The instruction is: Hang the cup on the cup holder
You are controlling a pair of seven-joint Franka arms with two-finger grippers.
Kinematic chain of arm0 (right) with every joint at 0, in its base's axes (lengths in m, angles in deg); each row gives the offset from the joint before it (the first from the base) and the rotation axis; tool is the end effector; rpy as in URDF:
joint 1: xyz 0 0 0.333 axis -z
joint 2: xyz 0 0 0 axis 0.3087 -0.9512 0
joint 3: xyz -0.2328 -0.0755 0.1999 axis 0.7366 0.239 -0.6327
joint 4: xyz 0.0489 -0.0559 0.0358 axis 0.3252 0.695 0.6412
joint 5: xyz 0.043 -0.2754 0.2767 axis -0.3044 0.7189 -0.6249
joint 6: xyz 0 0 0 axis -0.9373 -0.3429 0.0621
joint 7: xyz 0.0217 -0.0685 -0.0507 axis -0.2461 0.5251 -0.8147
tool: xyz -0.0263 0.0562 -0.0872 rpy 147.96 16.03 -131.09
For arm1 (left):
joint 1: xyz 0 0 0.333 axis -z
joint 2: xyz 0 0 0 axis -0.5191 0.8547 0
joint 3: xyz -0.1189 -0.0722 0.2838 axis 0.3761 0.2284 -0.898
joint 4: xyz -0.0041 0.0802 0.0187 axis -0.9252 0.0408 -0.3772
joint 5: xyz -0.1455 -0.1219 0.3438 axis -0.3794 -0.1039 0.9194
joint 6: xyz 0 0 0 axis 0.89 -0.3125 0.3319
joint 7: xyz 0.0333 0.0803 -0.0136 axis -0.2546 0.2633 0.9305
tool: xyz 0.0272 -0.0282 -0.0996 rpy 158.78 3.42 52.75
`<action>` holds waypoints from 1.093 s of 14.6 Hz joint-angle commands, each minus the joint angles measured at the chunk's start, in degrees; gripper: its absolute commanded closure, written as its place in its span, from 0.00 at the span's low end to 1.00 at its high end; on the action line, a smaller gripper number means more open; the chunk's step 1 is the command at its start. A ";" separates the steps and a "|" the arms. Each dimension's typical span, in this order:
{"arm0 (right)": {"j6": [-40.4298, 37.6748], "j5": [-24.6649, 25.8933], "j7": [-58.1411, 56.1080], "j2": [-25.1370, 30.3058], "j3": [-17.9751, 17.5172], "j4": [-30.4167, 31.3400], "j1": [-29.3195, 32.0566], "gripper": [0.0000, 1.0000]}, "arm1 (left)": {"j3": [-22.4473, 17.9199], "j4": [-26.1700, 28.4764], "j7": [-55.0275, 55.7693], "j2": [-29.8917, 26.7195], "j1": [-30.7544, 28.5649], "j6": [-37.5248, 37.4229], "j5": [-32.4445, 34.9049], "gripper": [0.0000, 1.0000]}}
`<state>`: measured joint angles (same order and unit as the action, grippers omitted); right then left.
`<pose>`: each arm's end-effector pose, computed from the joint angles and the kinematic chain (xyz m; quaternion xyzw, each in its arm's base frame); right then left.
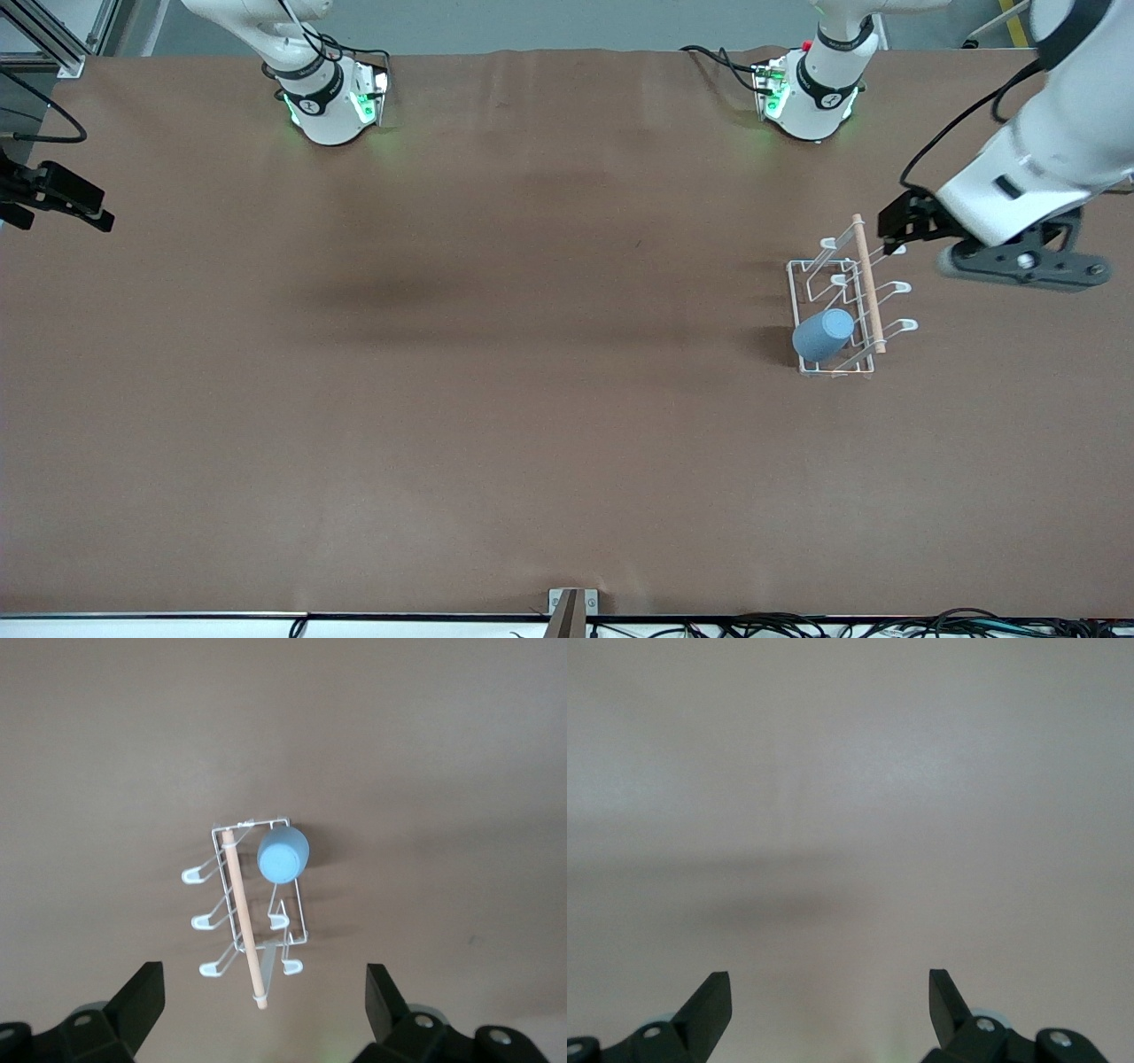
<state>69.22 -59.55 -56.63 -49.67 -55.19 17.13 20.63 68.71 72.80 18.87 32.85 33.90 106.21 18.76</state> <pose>0.5391 -0.0321 0.6514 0.9998 -0.0189 -0.0073 0.0016 0.5687 -0.1120 0.6306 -0.9966 0.0772 0.0228 0.0176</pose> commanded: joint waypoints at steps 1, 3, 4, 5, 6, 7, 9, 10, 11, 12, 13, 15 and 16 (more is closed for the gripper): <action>0.17 -1.10 -1.70 0.59 -0.44 0.82 0.95 0.02 | -3.99 7.29 0.03 -6.28 0.35 0.45 -2.27 0.00; 0.43 -1.10 -1.96 0.59 -0.44 0.82 1.04 0.02 | -4.35 12.30 0.03 -10.41 0.35 1.85 -2.53 0.00; 0.52 -1.10 -2.66 0.59 -0.44 0.82 1.04 0.02 | -4.35 15.29 0.03 -12.78 0.35 3.60 -2.53 0.00; 0.52 -1.10 -2.84 0.59 -0.44 0.82 1.04 0.02 | -4.35 18.45 0.03 -15.07 0.35 5.62 -2.45 0.00; 0.52 -1.10 -2.84 0.59 -0.44 0.82 1.04 0.02 | -4.35 21.26 0.03 -17.00 0.35 7.12 -2.53 0.00; 0.52 -1.10 -2.84 0.59 -0.44 0.82 1.04 0.02 | -4.35 22.86 0.12 -18.07 0.35 7.83 -2.53 0.00; 0.43 -1.10 -2.84 0.59 -0.44 0.82 1.04 0.02 | -4.35 23.32 0.29 -18.78 0.27 8.01 -2.53 0.00; 0.52 -1.10 -2.84 0.59 -0.44 0.82 1.04 0.02 | -4.27 23.05 0.99 -18.78 0.18 7.92 -2.62 0.00; 0.43 -1.10 -2.75 0.59 -0.44 0.82 1.04 0.02 | -4.26 22.79 1.00 -18.78 0.18 7.92 -2.62 0.00; 0.43 -1.10 -2.75 0.59 -0.44 0.82 1.04 0.02 | -4.35 22.79 0.56 -18.61 0.09 7.92 -2.62 0.00; 0.34 -1.10 -2.75 0.59 -0.44 0.82 1.04 0.02 | -4.35 22.70 0.12 -18.43 0.09 7.92 -2.62 0.00; 0.34 -1.10 -2.75 0.59 -0.44 0.82 1.04 0.02 | -4.35 22.00 0.03 -18.17 0.00 7.92 -2.62 0.00; 0.34 -1.10 -2.75 0.59 -0.44 0.82 1.04 0.02 | -4.35 22.00 0.03 -18.08 0.00 7.84 -2.62 0.00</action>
